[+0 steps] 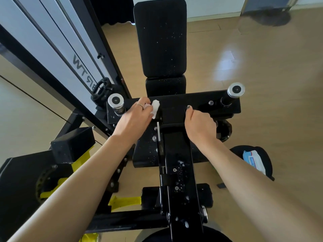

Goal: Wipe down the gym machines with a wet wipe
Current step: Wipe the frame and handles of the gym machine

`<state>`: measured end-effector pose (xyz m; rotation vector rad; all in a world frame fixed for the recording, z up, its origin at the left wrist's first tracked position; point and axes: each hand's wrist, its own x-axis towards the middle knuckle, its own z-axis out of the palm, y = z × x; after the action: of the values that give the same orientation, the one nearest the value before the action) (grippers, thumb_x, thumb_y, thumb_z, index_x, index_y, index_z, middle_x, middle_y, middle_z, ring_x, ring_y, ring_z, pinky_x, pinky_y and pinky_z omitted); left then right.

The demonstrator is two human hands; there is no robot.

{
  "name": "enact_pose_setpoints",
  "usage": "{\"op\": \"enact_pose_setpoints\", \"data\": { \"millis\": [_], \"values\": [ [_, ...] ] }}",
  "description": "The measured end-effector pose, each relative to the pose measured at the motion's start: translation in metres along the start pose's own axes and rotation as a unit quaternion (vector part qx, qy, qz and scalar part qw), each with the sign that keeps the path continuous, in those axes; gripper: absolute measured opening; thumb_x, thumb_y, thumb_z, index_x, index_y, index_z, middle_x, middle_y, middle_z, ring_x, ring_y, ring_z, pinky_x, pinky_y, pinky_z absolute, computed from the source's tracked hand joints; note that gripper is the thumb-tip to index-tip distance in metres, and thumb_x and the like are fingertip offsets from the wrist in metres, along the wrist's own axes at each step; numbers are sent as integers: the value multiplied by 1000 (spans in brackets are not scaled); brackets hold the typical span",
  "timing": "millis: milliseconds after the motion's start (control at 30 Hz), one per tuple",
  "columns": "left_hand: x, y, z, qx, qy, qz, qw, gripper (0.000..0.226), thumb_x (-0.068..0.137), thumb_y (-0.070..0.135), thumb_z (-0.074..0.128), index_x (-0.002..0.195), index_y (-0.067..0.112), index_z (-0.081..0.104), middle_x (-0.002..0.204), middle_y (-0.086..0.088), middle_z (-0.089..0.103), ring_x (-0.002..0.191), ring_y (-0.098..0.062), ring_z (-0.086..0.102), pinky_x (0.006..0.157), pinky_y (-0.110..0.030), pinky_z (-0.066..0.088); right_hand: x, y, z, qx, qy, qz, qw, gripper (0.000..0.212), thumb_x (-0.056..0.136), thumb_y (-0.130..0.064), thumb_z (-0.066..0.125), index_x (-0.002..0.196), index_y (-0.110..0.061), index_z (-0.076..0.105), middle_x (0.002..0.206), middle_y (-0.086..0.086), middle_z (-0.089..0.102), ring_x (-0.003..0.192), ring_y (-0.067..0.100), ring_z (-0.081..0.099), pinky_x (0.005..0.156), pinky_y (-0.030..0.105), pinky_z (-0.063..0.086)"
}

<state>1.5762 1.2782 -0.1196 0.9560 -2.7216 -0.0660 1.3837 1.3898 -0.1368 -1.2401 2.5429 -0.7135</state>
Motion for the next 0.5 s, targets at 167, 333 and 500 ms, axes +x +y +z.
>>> {"op": "enact_pose_setpoints", "data": {
  "millis": [167,333,500],
  "values": [
    [19,25,0,13,34,-107,994,47,77,-12,68,114,13,52,105,-11,51,88,-28,52,51,-39,52,0,1,1,7,4,-4,1000,64,110,-43,21,71,-15,64,63,1,62,62,22,65,66,42,58],
    [1,18,5,3,-18,29,999,42,83,-8,65,118,15,57,108,-6,47,93,-25,49,60,-43,55,-1,1,-2,16,-3,-12,1000,64,111,-40,22,70,-13,63,60,1,60,59,21,63,63,40,57],
    [-15,16,7,-26,42,-127,991,23,107,16,40,114,7,60,108,-16,58,99,-38,55,83,-55,49,-2,1,-1,14,6,-20,1000,62,112,-39,22,62,-18,54,57,-1,56,55,16,59,58,33,52]
  ]
}}
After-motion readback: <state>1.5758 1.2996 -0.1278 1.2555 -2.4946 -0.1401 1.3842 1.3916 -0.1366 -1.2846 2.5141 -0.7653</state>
